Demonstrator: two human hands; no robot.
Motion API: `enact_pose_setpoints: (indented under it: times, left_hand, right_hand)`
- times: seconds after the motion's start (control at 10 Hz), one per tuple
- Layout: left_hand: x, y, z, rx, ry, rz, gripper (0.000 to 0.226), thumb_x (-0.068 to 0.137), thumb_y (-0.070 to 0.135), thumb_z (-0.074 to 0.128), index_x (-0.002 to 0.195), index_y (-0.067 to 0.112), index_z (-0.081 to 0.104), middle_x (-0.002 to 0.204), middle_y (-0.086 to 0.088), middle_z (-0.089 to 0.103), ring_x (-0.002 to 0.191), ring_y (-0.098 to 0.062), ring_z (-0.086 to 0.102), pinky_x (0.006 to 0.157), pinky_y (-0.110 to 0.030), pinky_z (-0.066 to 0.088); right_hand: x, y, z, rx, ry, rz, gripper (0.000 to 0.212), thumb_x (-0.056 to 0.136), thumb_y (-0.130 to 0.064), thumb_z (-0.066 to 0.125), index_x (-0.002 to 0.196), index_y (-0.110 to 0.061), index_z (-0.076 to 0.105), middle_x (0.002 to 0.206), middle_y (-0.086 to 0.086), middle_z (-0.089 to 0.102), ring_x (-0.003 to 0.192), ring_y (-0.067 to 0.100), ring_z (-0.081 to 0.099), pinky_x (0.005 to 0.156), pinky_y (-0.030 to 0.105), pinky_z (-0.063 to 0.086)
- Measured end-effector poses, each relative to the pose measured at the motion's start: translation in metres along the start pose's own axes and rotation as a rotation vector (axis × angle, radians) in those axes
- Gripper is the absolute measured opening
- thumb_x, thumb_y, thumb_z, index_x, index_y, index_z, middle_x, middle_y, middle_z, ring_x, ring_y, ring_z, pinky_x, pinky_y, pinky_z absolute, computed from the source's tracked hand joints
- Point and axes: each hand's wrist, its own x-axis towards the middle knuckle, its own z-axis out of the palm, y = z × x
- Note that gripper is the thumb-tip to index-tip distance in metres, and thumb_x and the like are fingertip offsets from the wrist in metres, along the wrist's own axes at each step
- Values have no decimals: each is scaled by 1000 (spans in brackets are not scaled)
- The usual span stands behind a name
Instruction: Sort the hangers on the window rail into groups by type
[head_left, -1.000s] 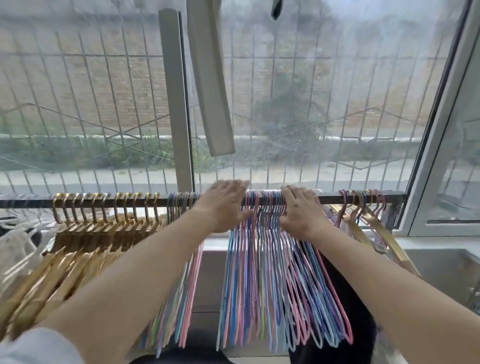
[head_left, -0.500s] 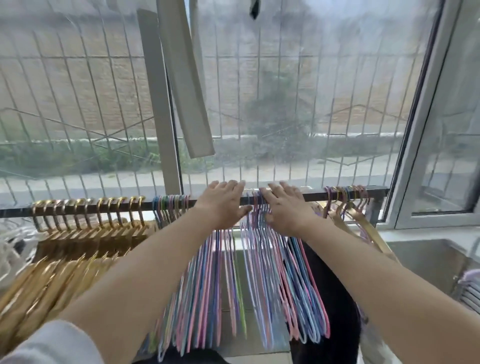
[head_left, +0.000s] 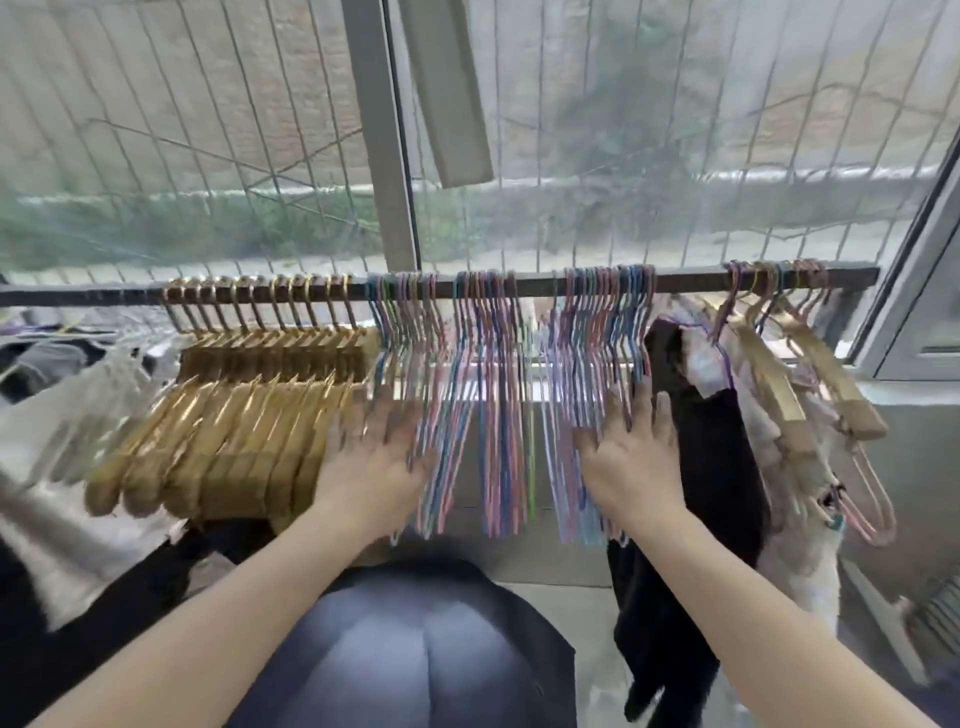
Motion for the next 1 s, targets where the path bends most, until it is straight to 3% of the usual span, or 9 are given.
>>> enact_pose_setpoints:
  times: [0.1,0.4,0.6,0.7,0.8,0.9,1.0]
  left_hand:
    - [-19,-17,6,26,14,19,69,102,66,5,160,38,-19,173,-5,-11,158,-34,-12,126,-54,-12]
    - [-88,-117,8,25,-56,-88,67,106,60,18,163,38,-10,172,0,-17,158,-26,-17,127,-49,-6]
    - [-133,-175,2,-31,-80,-81,66,107,58,20,163,38,-9,172,-2,-14,158,-27,-16,128,-50,-4]
    - [-169,-208,4,-35,-98,-44,67,107,58,19,163,36,-9,173,-4,-12,158,-29,-14,128,-51,-5]
    - [-195,-239,0,-37,-95,-13,67,108,57,22,165,32,-2,173,-5,-6,159,-29,-9,128,-51,-1]
    - [-224,-274,-23,89,-42,57,55,107,48,37,154,21,41,160,-11,39,149,-34,31,123,-52,25]
    - [-253,-278,-83,9,94,110,31,104,33,42,108,13,66,106,-8,64,99,-28,63,88,-46,55]
  right_hand:
    - [-4,-32,-8,76,-29,65,75,102,-64,9,164,-22,5,169,11,-18,154,36,-22,126,49,-11]
    - [-26,-145,14,199,-118,-1,74,105,-60,19,164,-21,-3,169,12,-19,154,35,-21,120,47,-19]
    - [-65,-223,30,100,-192,-54,69,103,-57,13,163,-22,14,169,21,-3,154,46,-2,124,58,-2]
    - [-101,-256,45,-43,-275,-116,74,95,-52,0,157,-28,33,170,13,11,154,47,-2,118,71,-8]
    - [-145,-280,36,-19,-307,-61,71,100,-59,13,161,-24,22,170,14,8,155,42,5,125,57,10]
    - [-205,-299,21,-36,-358,-30,68,105,-53,35,161,-17,20,167,15,19,154,40,13,125,52,17]
    - [-246,-309,-24,-90,-332,-48,63,104,-47,45,156,-15,30,158,18,32,146,41,29,119,53,30]
